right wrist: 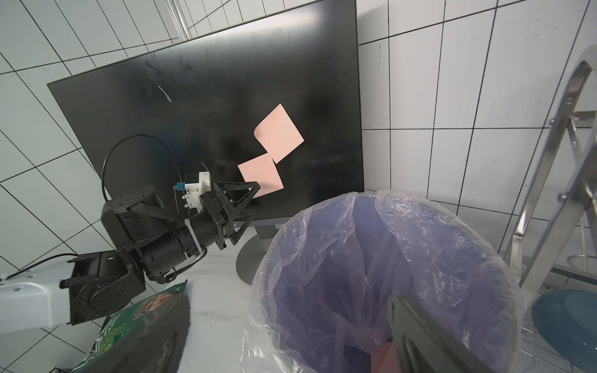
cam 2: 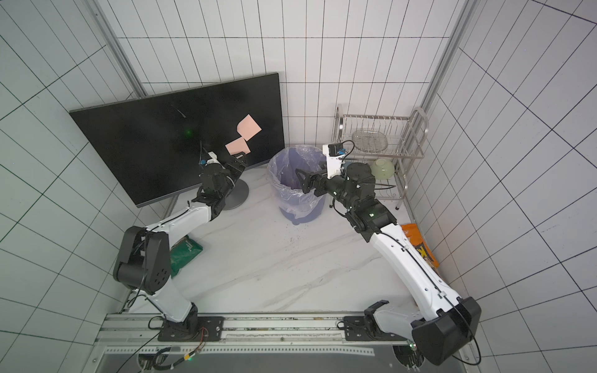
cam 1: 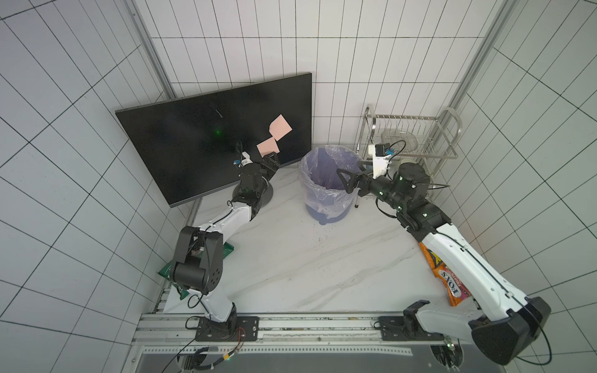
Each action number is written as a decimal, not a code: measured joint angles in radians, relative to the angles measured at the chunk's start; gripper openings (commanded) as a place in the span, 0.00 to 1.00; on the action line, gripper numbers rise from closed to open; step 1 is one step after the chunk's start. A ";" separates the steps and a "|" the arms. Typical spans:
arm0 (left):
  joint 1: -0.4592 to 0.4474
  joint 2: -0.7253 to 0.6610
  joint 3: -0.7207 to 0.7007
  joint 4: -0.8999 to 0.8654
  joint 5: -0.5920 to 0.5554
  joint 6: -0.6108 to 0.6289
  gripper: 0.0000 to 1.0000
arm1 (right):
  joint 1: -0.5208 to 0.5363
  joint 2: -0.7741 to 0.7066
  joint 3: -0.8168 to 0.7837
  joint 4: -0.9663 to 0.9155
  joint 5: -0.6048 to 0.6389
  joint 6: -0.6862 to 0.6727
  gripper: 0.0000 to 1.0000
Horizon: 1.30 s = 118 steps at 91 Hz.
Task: Remove the sticky note from the monitor
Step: Tear off the sticky note from the monitor.
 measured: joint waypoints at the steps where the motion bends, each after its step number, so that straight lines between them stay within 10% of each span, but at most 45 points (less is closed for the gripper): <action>1: 0.002 0.000 0.001 0.001 0.000 0.000 0.88 | 0.000 0.000 0.000 0.000 0.000 0.000 0.99; 118: 0.026 0.002 0.060 0.018 0.047 0.042 0.87 | 0.000 0.000 0.000 -0.003 0.002 0.001 0.99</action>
